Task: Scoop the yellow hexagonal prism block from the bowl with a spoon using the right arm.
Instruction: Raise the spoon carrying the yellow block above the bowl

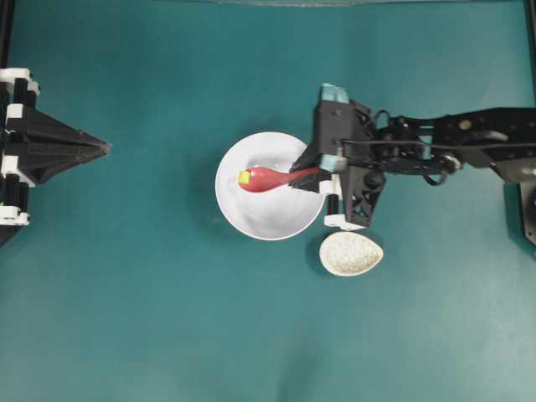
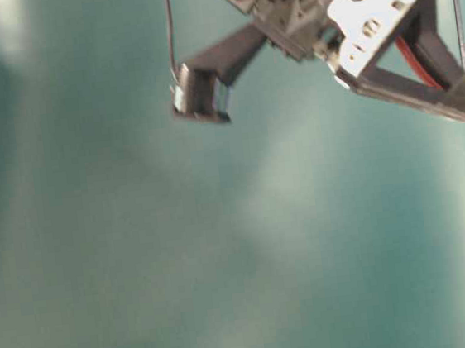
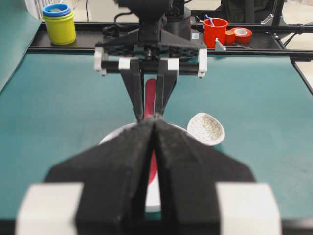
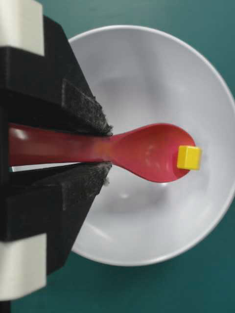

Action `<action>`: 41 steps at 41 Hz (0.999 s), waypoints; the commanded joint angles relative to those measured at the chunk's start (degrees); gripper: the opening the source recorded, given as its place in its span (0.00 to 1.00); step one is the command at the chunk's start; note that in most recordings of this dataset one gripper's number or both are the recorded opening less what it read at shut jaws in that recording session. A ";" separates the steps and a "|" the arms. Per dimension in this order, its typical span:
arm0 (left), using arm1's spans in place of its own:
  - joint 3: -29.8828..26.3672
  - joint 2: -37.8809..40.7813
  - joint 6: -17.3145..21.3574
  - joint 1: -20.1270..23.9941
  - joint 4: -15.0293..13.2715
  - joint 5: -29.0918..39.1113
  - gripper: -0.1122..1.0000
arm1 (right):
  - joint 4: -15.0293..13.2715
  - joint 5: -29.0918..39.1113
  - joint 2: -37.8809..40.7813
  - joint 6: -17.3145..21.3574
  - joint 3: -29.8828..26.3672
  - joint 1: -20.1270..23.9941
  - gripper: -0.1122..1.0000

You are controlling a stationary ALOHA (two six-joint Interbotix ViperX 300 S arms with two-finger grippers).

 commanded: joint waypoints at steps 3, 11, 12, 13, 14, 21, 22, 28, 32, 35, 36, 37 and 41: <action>-1.05 0.35 0.00 0.00 0.18 -0.18 0.11 | 0.26 -6.15 -3.69 0.00 1.76 0.44 0.33; -1.05 0.35 -0.09 0.00 0.18 -0.18 0.11 | 0.00 -14.24 -7.82 -0.18 5.36 0.97 0.33; -1.05 0.35 -0.09 0.00 0.18 -0.18 0.11 | -0.09 -14.85 -8.26 -0.18 5.71 0.97 0.33; -1.05 0.35 -0.09 0.09 0.18 -0.18 0.12 | -0.18 -15.56 -9.05 -0.26 6.15 0.97 0.33; -1.05 0.35 -0.09 0.00 0.18 -0.18 0.11 | -0.26 -15.91 -9.49 -0.26 6.50 0.97 0.33; -1.05 0.26 -0.09 0.00 0.18 -0.18 0.12 | -0.97 -17.23 -13.80 -0.62 7.91 0.97 0.33; -1.05 0.26 -0.09 0.00 0.18 -0.18 0.11 | -1.05 -17.14 -14.24 -0.70 8.00 0.97 0.33; -1.14 0.35 -0.09 0.00 0.18 -0.18 0.12 | -1.23 -17.05 -16.52 -0.70 8.53 0.97 0.33; -1.05 0.26 -0.09 0.00 0.18 -0.26 0.12 | -1.23 -17.05 -16.79 -0.70 8.61 0.97 0.33; -1.05 0.26 -0.09 0.00 0.18 -0.26 0.12 | -1.23 -16.96 -16.79 -0.70 8.61 0.97 0.33; -1.05 0.26 -0.09 0.00 0.18 -0.18 0.11 | -1.23 -16.96 -16.79 -0.70 8.61 0.97 0.33; -1.05 0.35 -0.09 0.00 0.18 -0.26 0.11 | -1.23 -16.96 -16.79 -0.70 8.61 0.97 0.33; -1.05 0.35 -0.09 0.00 0.18 -0.26 0.12 | -1.23 -17.05 -16.79 -0.70 8.53 0.97 0.33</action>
